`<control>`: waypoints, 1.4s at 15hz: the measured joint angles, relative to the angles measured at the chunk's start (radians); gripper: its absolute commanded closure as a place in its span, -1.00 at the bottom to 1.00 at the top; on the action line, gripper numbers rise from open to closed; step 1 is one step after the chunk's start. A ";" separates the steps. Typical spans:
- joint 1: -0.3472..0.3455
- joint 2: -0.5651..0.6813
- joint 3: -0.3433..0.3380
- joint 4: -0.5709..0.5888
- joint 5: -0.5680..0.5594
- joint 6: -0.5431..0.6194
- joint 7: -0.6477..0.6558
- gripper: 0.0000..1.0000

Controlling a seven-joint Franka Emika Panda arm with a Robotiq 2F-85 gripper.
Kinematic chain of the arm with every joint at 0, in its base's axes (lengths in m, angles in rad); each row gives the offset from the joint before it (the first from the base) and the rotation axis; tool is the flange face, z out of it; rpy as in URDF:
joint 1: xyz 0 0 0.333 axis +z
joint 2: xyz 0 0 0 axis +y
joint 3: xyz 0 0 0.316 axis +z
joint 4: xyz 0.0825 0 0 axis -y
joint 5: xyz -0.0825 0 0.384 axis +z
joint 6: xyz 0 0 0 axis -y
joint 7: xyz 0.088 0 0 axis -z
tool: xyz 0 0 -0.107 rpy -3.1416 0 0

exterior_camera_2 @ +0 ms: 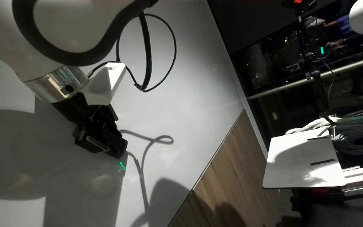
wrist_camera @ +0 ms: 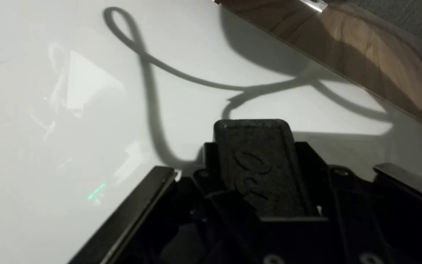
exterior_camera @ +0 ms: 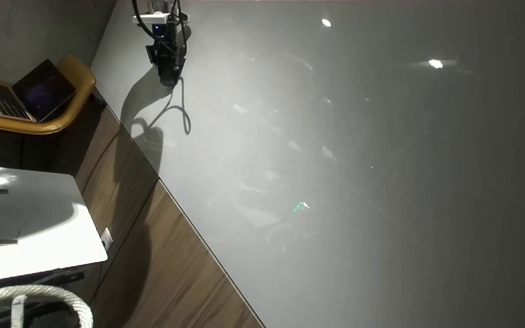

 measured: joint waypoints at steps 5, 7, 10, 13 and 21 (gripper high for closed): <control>-0.049 -0.109 -0.001 -0.058 0.002 -0.037 0.000 0.42; -0.080 -0.163 -0.002 -0.107 0.003 -0.037 0.001 0.42; -0.137 -0.248 -0.006 -0.197 0.003 -0.028 0.002 0.42; -0.206 -0.344 -0.015 -0.322 0.017 0.033 0.001 0.42; -0.302 -0.473 -0.024 -0.763 -0.077 0.364 0.127 0.42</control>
